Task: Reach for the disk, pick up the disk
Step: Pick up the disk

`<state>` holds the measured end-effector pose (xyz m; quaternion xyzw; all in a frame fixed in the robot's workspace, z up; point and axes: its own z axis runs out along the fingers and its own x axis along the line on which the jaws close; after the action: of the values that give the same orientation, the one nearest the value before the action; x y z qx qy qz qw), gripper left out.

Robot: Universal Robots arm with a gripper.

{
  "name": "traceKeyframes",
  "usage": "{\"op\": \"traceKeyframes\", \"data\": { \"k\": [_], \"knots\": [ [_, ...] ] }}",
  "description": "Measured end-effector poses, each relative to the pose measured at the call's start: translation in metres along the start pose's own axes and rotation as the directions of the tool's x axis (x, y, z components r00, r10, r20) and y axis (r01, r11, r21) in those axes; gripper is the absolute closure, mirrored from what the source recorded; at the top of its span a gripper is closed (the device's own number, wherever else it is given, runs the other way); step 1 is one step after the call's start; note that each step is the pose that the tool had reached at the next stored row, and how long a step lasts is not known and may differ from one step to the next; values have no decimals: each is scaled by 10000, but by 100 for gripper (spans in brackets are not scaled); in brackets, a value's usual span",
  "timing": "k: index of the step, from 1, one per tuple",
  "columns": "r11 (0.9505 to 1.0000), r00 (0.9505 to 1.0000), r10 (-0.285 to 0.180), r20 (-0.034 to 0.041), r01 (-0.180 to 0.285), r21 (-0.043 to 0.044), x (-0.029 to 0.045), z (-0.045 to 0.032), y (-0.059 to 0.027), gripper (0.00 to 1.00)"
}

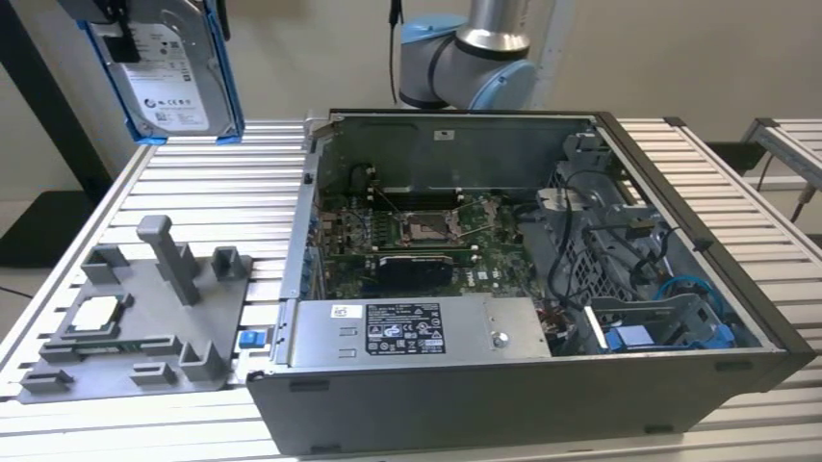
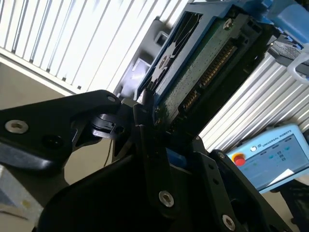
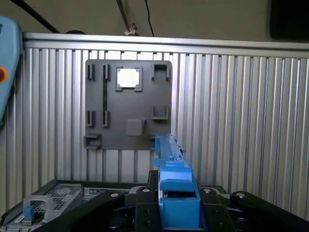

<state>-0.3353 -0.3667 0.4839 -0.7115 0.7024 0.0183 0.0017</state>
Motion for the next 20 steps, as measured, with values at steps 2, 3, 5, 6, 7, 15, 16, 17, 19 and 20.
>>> {"op": "traceKeyframes", "data": {
  "k": [2, 3, 5, 6, 7, 15, 16, 17, 19, 20],
  "knots": [
    [10000, 10000, -3, 1, 3, 1, 1, 0, -13, 100],
    [10000, 10000, -4, 0, 4, 0, 1, -1, -28, 100],
    [10000, 10000, -3, 0, 3, 0, 1, -2, -83, 100],
    [10000, 10000, -4, 0, 4, 1, 2, -2, -119, 100],
    [10000, 10000, -4, 0, 4, 0, 2, -4, -157, 100],
    [10000, 10000, -9, 8, 9, 0, 6, -10, -444, 100],
    [10000, 10000, -9, 8, 9, 0, 6, -11, -474, 100],
    [10000, 10000, -9, 8, 9, 0, 7, -11, -503, 100],
    [10000, 10000, -10, 8, 10, 0, 7, -13, -556, 100],
    [10000, 10000, -11, 8, 11, 0, 8, -13, -580, 100]
  ]
}}
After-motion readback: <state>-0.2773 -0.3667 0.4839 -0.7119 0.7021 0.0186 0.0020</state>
